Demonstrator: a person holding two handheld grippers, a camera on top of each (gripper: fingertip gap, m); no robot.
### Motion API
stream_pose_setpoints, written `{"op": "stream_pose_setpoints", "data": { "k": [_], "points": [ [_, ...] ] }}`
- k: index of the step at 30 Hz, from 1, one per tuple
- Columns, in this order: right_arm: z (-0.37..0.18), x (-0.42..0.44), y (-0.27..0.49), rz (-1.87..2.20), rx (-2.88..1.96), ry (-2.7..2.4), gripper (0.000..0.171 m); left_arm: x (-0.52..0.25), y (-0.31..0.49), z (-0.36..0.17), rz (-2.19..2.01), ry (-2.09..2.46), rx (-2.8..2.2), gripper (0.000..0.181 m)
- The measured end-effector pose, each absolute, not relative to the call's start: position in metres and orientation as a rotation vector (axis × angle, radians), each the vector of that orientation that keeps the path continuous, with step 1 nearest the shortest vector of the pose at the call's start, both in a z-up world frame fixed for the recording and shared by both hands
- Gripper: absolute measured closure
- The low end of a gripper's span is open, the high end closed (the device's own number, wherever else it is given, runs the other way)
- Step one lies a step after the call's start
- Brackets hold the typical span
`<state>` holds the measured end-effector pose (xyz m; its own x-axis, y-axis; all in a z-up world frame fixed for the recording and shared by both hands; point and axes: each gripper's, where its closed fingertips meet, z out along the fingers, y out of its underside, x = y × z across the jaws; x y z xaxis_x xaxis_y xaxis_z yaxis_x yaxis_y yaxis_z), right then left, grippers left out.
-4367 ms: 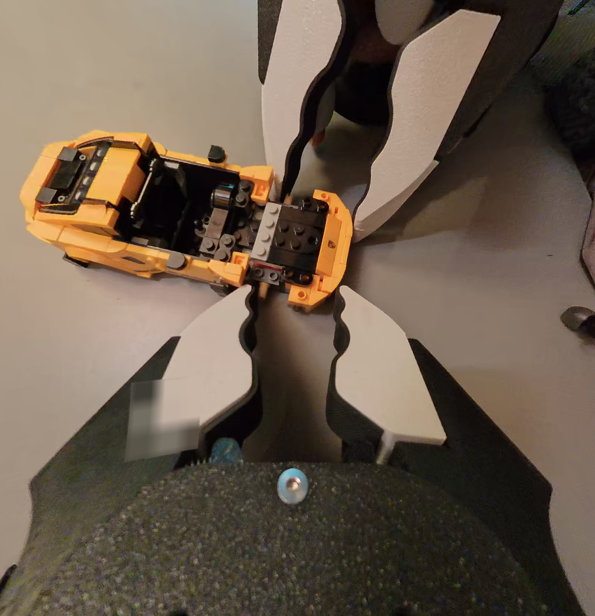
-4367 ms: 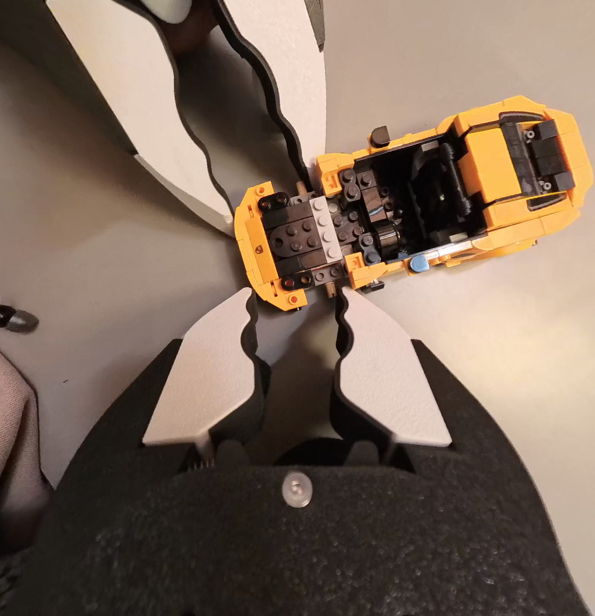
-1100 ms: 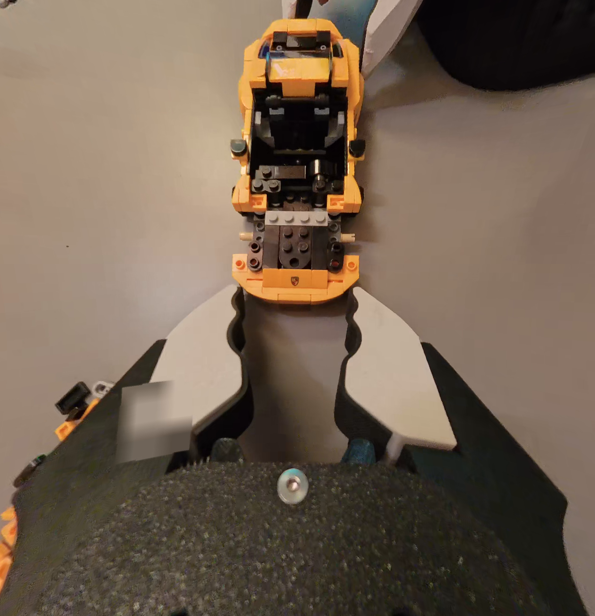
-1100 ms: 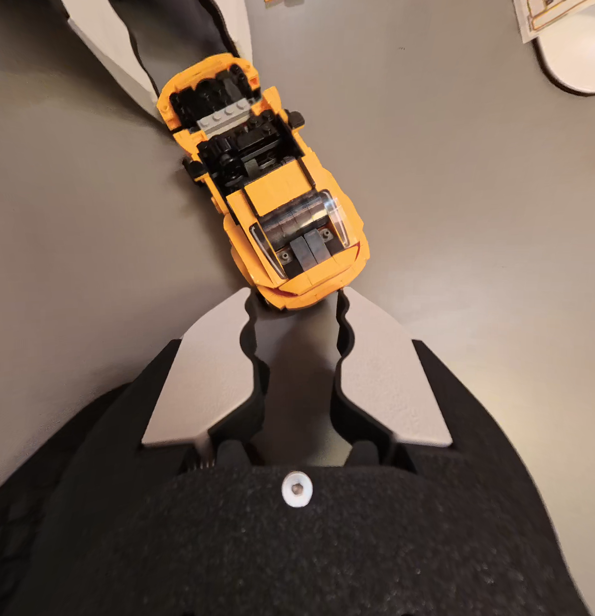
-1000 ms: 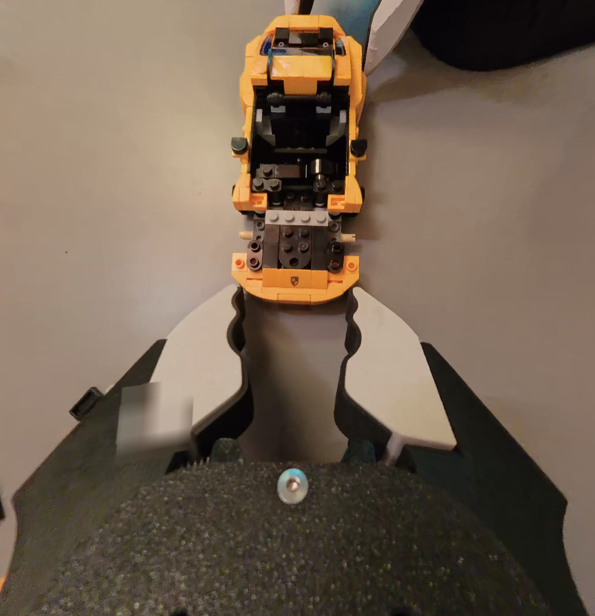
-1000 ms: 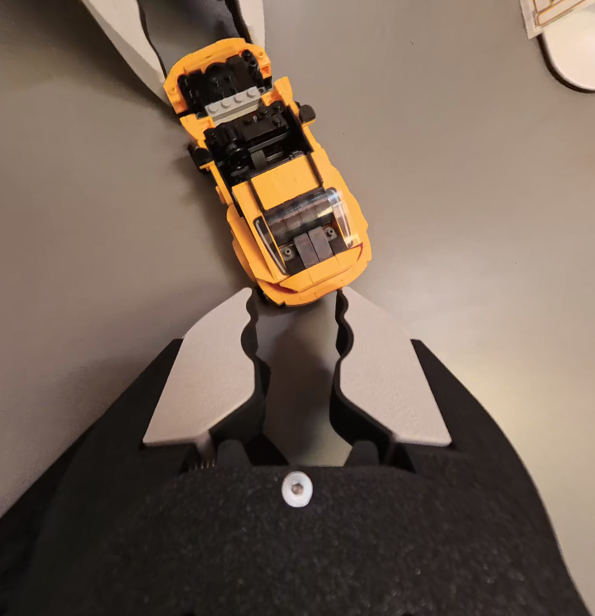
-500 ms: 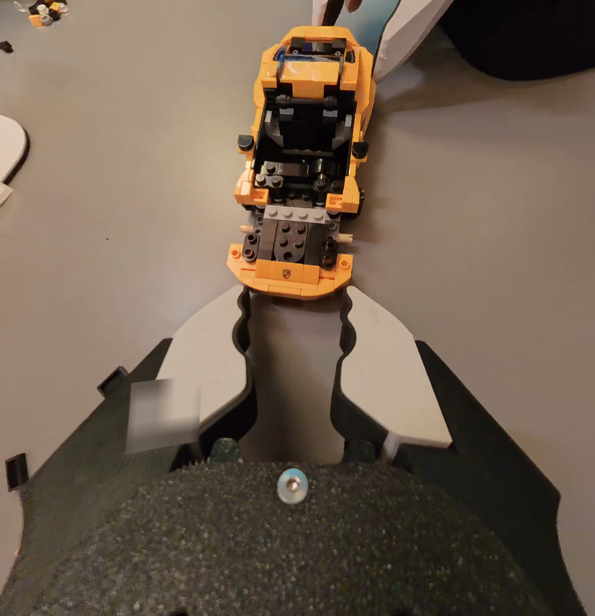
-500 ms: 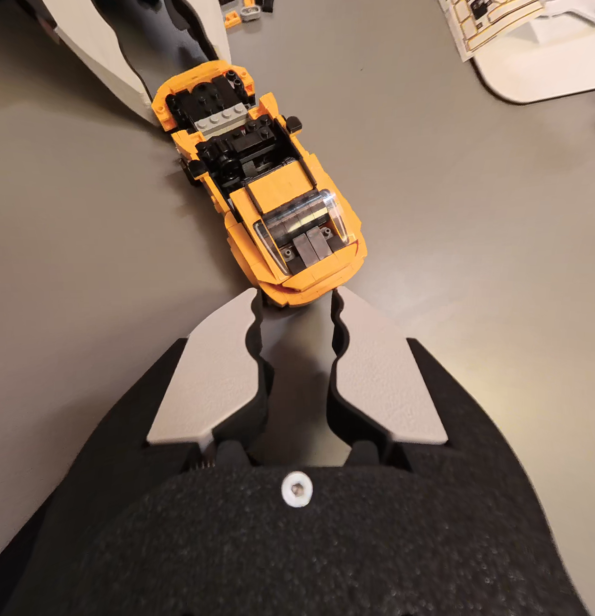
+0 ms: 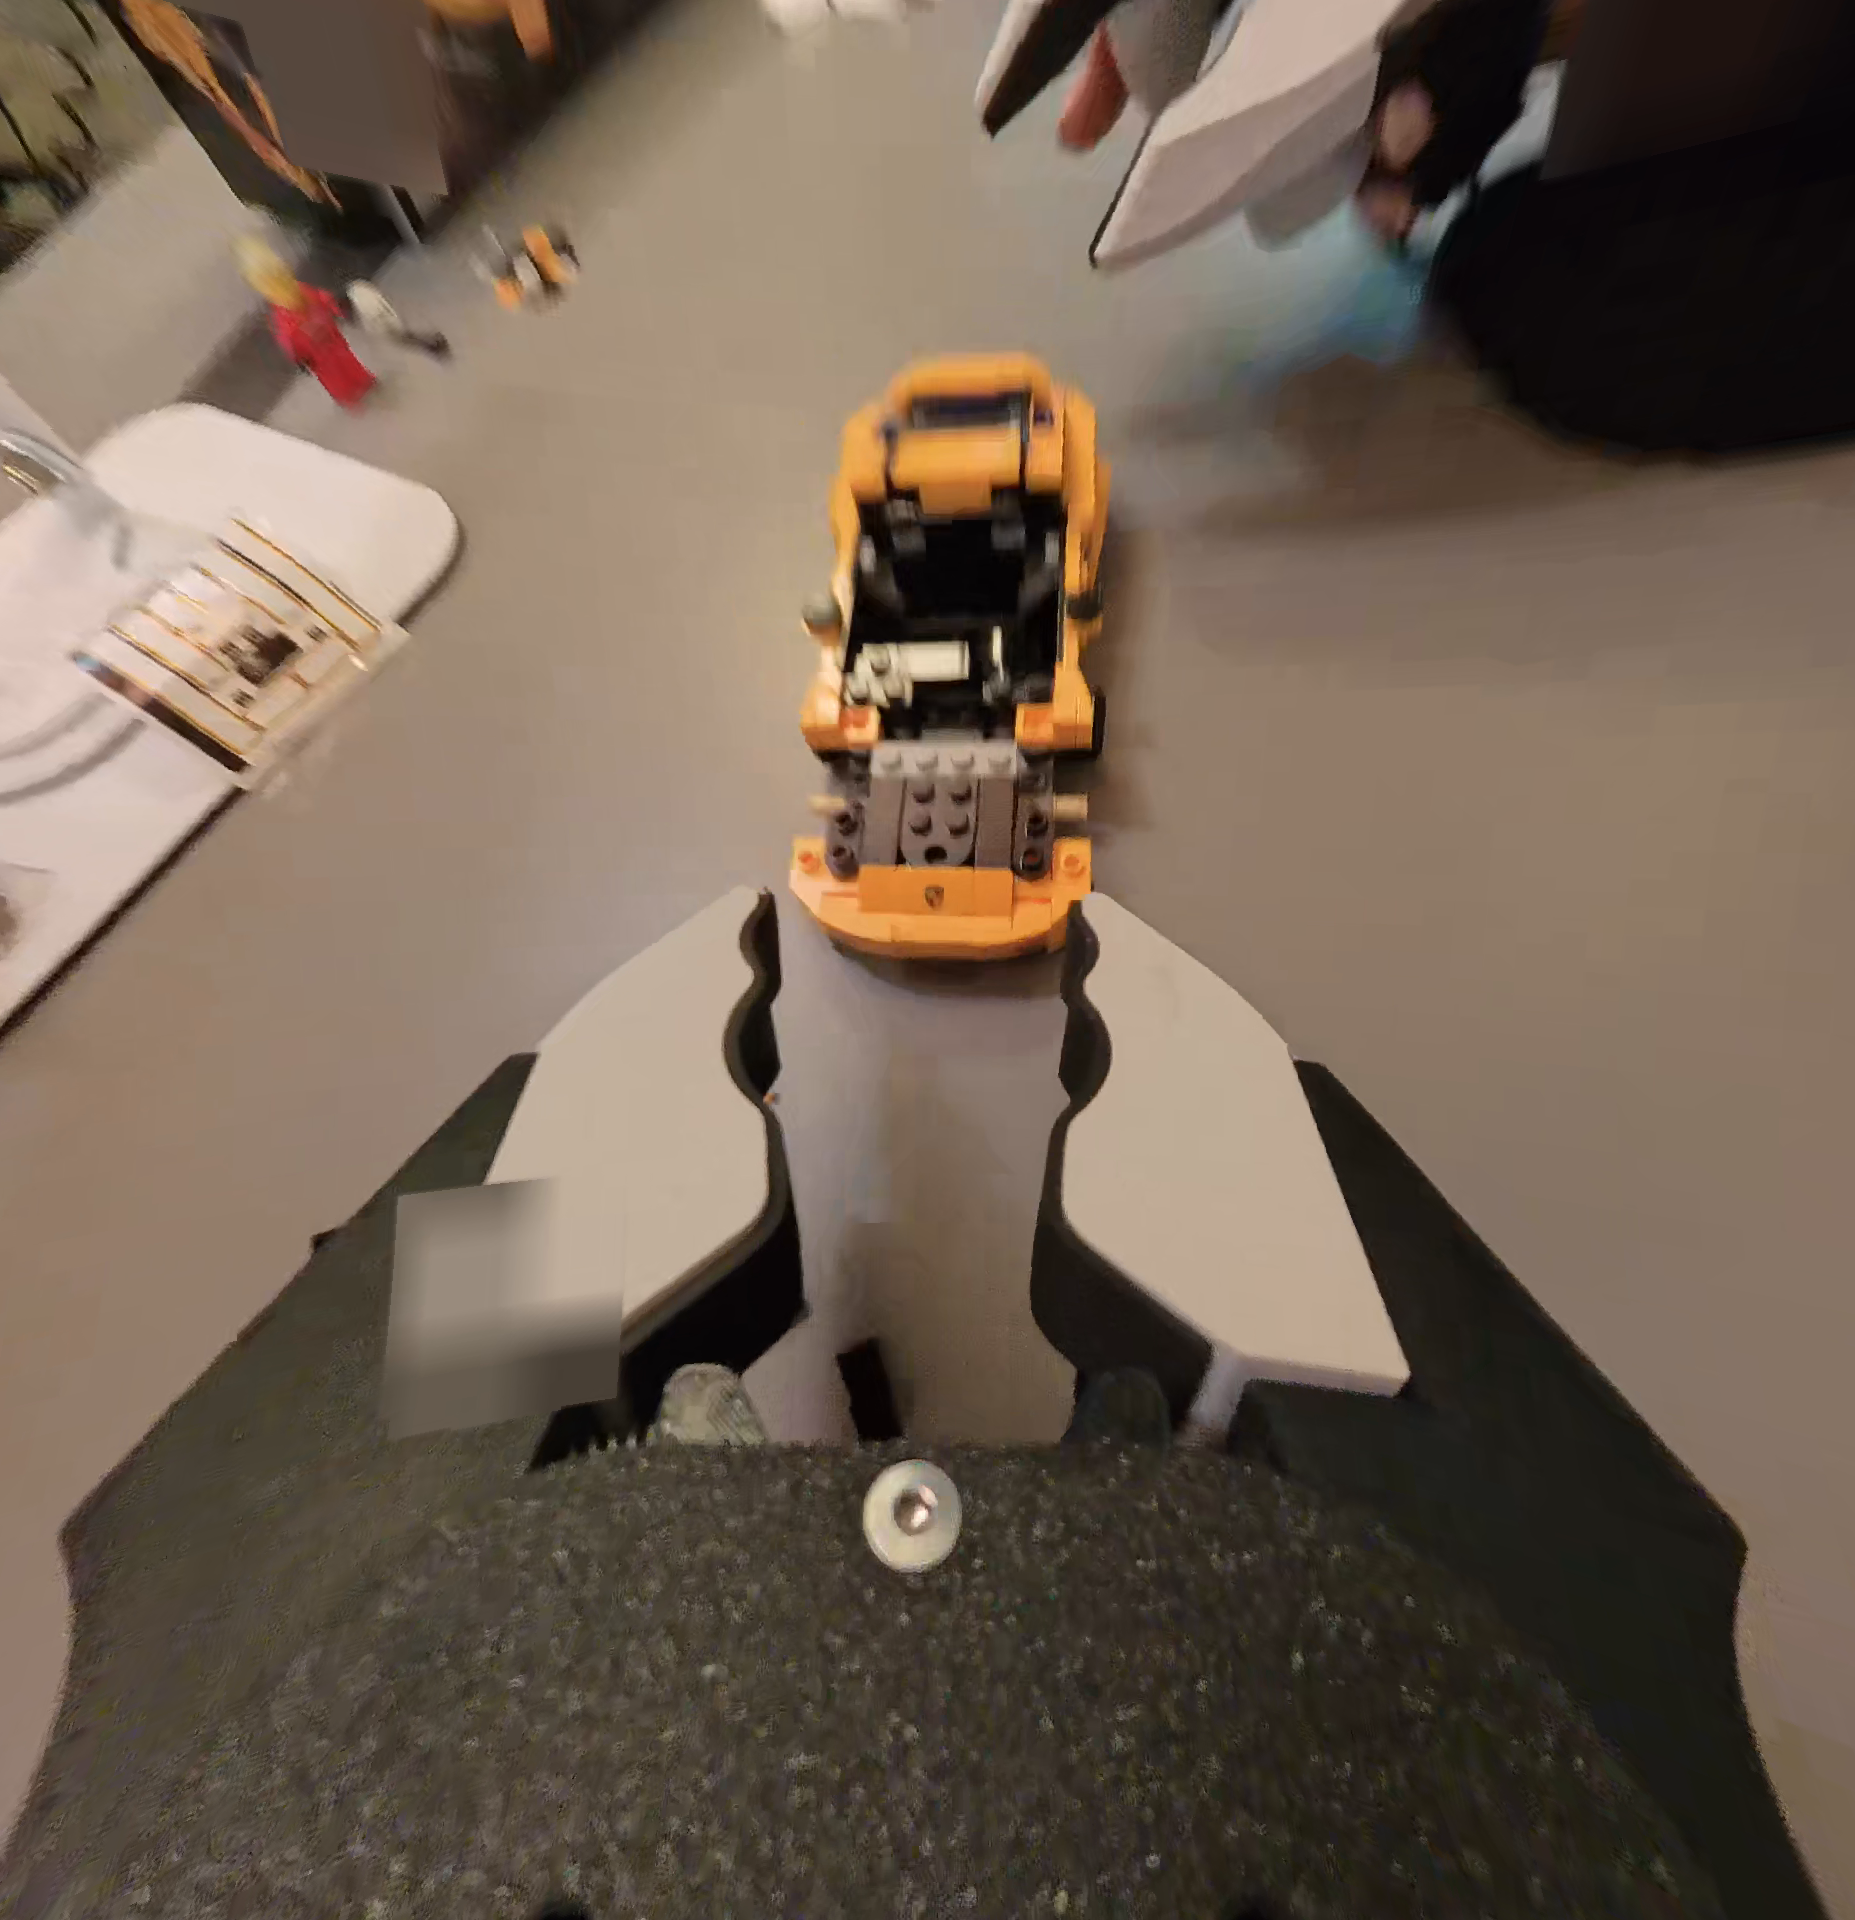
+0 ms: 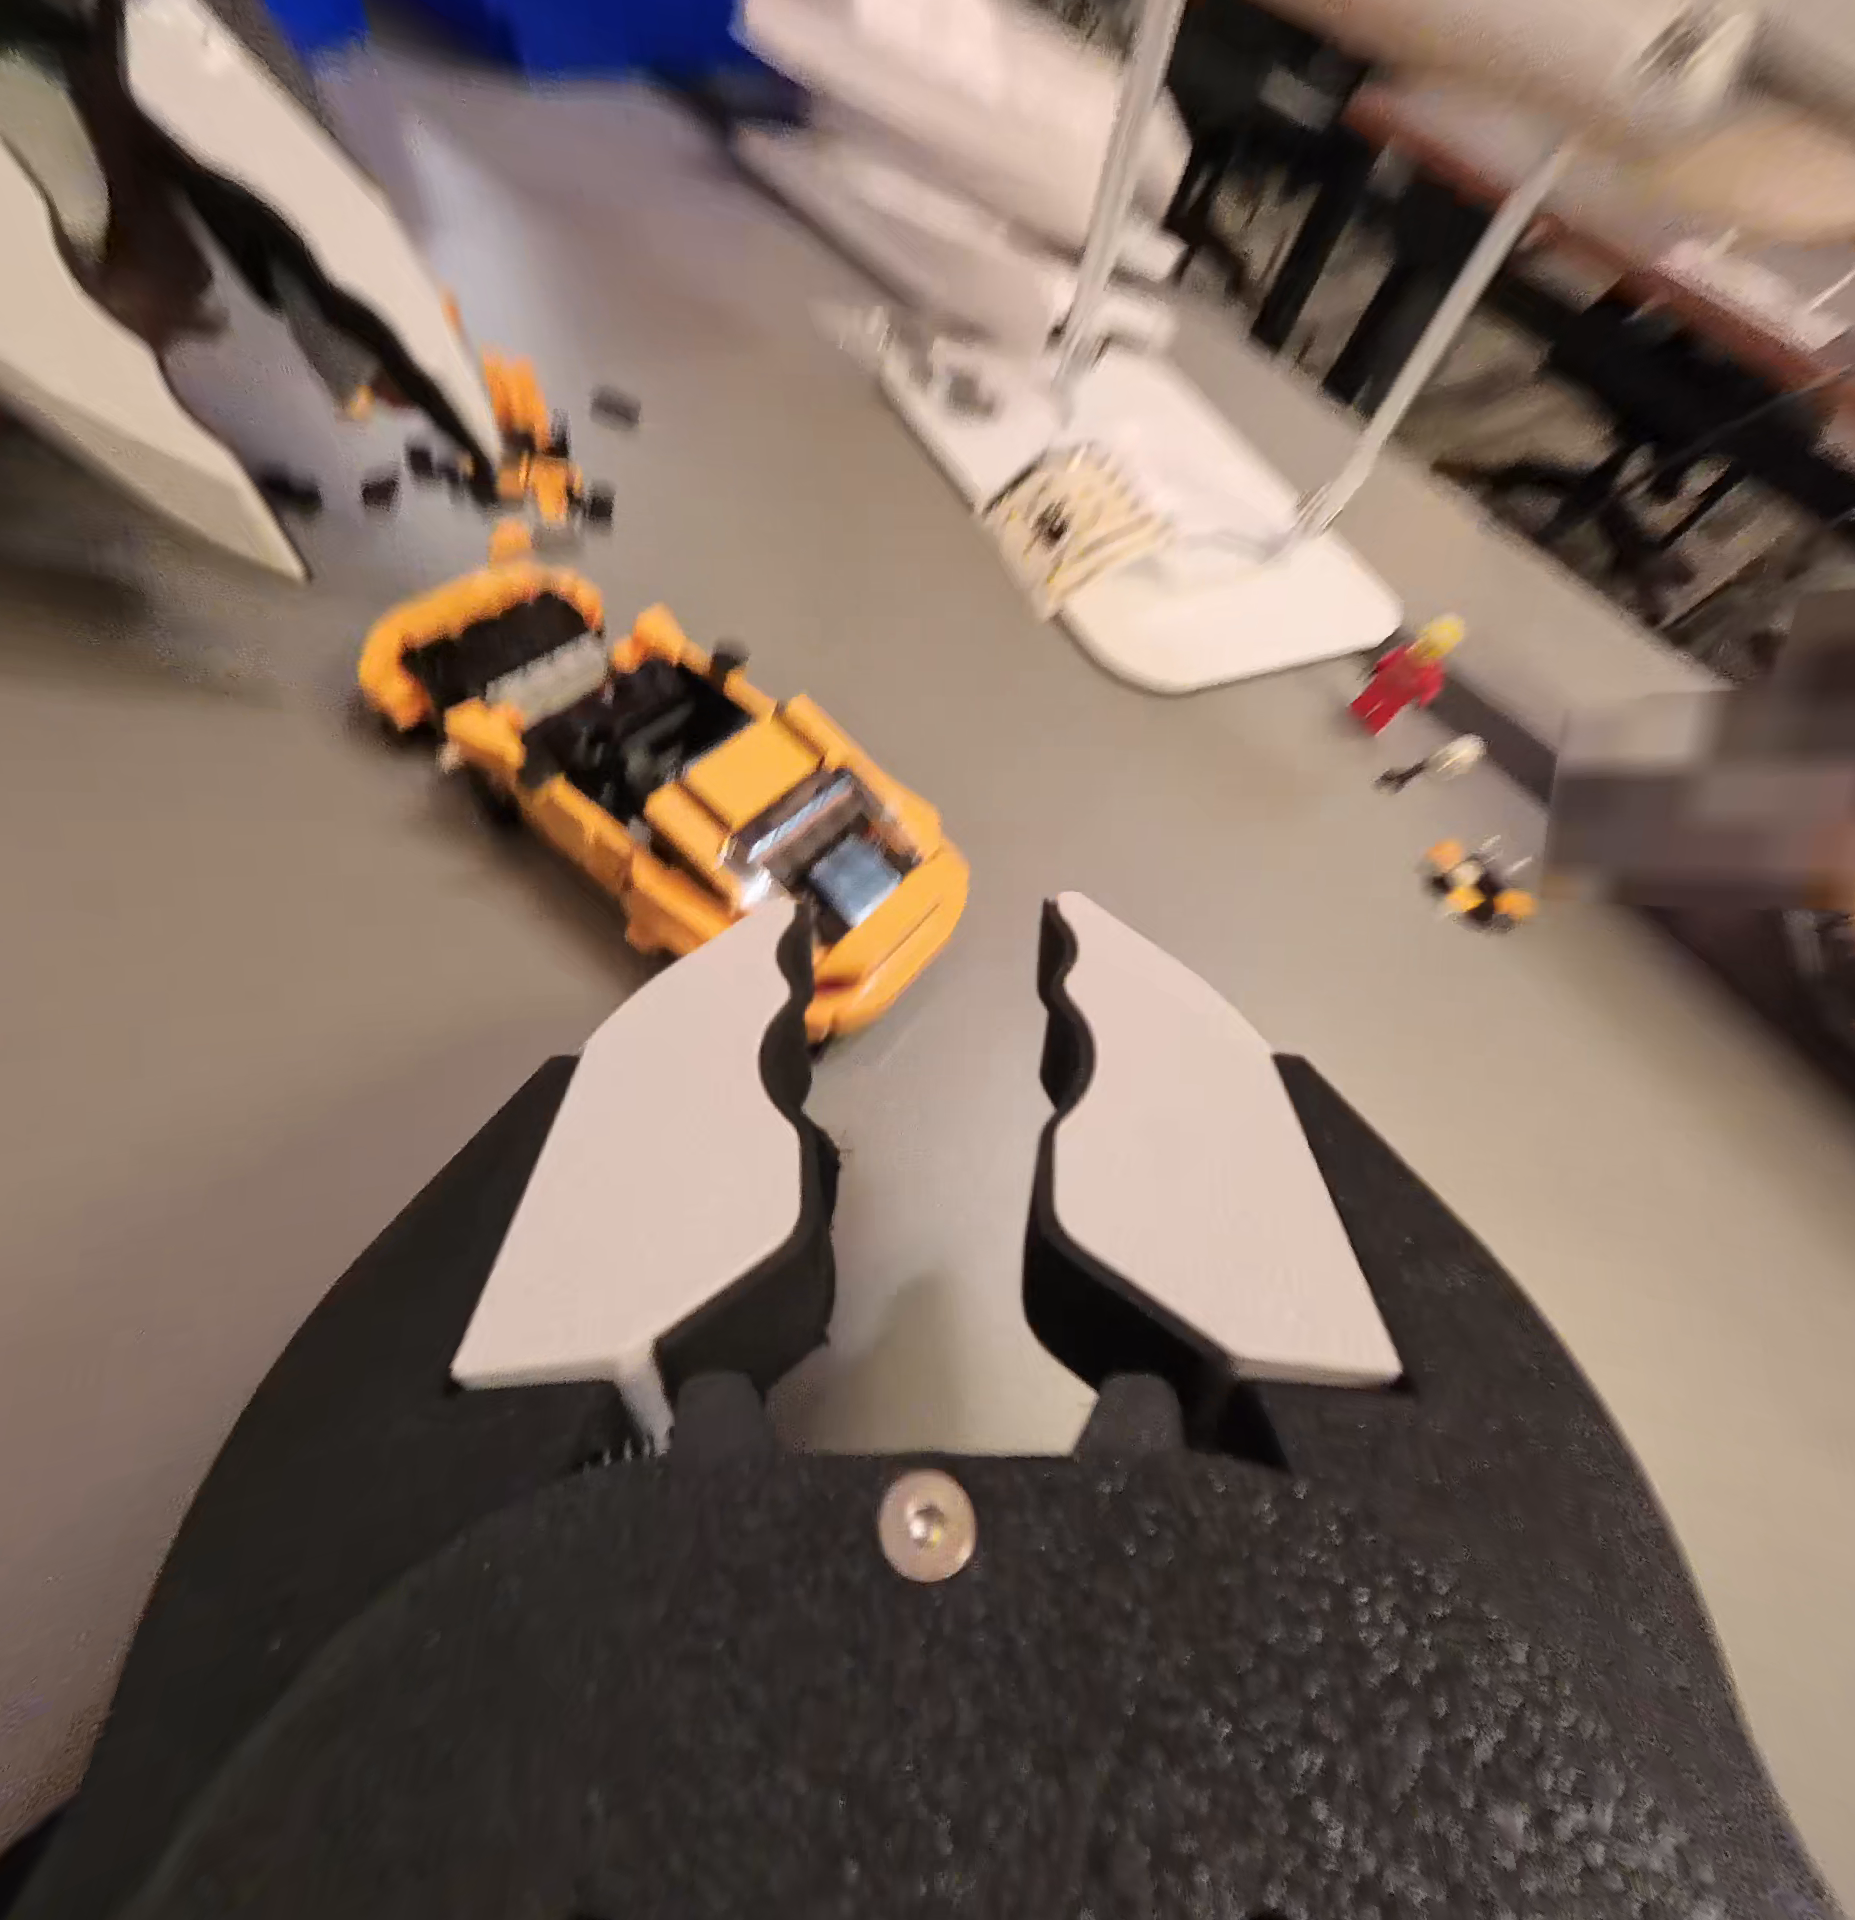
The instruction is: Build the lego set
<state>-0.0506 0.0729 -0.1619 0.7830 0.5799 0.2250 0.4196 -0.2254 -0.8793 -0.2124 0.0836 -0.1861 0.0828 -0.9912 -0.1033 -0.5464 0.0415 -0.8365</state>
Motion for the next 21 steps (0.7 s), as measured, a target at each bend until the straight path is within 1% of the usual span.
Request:
{"op": "stream_pose_setpoints", "data": {
  "k": [1,3,4,5,6,9,14,18,21],
  "points": [
    [-0.146,-0.050,0.076,0.181,-1.804,-0.728,0.129,-0.214,0.088,-0.173,-0.777,1.491,-1.575,0.134],
    [-0.115,-0.050,0.083,0.170,-1.702,-0.664,0.129,-0.220,0.103,-0.140,-0.797,1.302,-1.495,0.157],
    [-0.101,-0.051,0.088,0.146,-1.663,-0.637,0.138,-0.226,0.111,-0.119,-0.791,1.181,-1.443,0.175],
    [-0.088,-0.051,0.094,0.109,-1.634,-0.614,0.155,-0.234,0.118,-0.098,-0.775,1.054,-1.385,0.181],
    [-0.076,-0.051,0.101,0.068,-1.607,-0.590,0.171,-0.242,0.123,-0.081,-0.755,0.945,-1.346,0.181],
    [-0.039,-0.059,0.132,0.031,-1.554,-0.494,0.171,-0.260,0.134,-0.063,-0.664,0.796,-1.329,0.181],
    [0.015,-0.083,0.202,0.002,-1.476,-0.363,0.171,-0.272,0.149,-0.067,-0.591,0.713,-1.372,0.181],
    [0.044,-0.116,0.256,0.035,-1.442,-0.363,0.171,-0.275,0.154,-0.071,-0.590,0.704,-1.396,0.181],
    [0.055,-0.132,0.290,0.023,-1.434,-0.380,0.171,-0.273,0.154,-0.073,-0.595,0.723,-1.398,0.181]
  ]
}}
